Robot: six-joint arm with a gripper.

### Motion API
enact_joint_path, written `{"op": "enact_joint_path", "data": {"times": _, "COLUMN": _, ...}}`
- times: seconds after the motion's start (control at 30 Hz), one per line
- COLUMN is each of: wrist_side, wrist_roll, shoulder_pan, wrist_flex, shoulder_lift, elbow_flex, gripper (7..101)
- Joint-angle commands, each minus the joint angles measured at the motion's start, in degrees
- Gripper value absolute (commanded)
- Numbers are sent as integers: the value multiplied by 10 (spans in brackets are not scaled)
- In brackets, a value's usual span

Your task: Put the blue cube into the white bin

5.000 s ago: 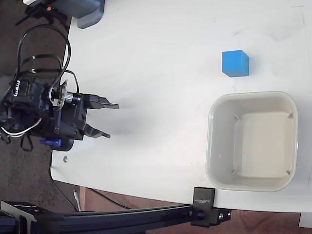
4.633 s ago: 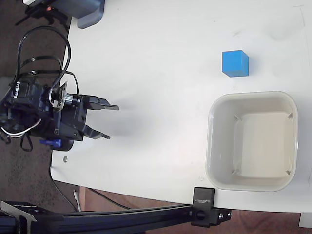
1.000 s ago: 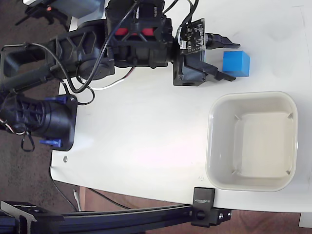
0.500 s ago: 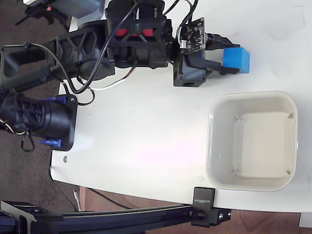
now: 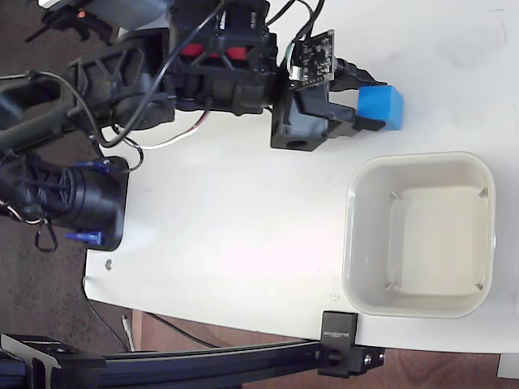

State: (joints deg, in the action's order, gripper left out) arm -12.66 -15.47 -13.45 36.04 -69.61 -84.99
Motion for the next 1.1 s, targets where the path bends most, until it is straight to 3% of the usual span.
{"op": "enact_joint_path", "data": {"times": 0.03, "wrist_side": 12, "wrist_roll": 34, "shoulder_pan": 39, "wrist_flex": 102, "shoulder_lift": -80, "elbow_flex": 122, "gripper": 454}}
{"op": "enact_joint_path", "data": {"times": 0.13, "wrist_side": 40, "wrist_roll": 65, "shoulder_pan": 77, "wrist_flex": 161, "shoulder_lift": -70, "elbow_flex": 193, "gripper": 454}}
{"op": "enact_joint_path", "data": {"times": 0.37, "wrist_side": 127, "wrist_roll": 118, "shoulder_pan": 179, "wrist_flex": 236, "shoulder_lift": 18, "elbow_flex": 367, "gripper": 452}}
{"op": "enact_joint_path", "data": {"times": 0.5, "wrist_side": 165, "wrist_roll": 126, "shoulder_pan": 213, "wrist_flex": 223, "shoulder_lift": 70, "elbow_flex": 417, "gripper": 452}}
{"op": "enact_joint_path", "data": {"times": 0.73, "wrist_side": 168, "wrist_roll": 128, "shoulder_pan": 220, "wrist_flex": 194, "shoulder_lift": 98, "elbow_flex": 416, "gripper": 473}}
{"op": "enact_joint_path", "data": {"times": 0.8, "wrist_side": 165, "wrist_roll": 127, "shoulder_pan": 221, "wrist_flex": 191, "shoulder_lift": 101, "elbow_flex": 416, "gripper": 573}}
{"op": "enact_joint_path", "data": {"times": 0.9, "wrist_side": 156, "wrist_roll": 129, "shoulder_pan": 221, "wrist_flex": 192, "shoulder_lift": 102, "elbow_flex": 416, "gripper": 841}}
{"op": "enact_joint_path", "data": {"times": 1.03, "wrist_side": 145, "wrist_roll": 135, "shoulder_pan": 221, "wrist_flex": 201, "shoulder_lift": 100, "elbow_flex": 416, "gripper": 1000}}
{"op": "enact_joint_path", "data": {"times": 1.1, "wrist_side": 138, "wrist_roll": 139, "shoulder_pan": 221, "wrist_flex": 212, "shoulder_lift": 98, "elbow_flex": 416, "gripper": 1003}}
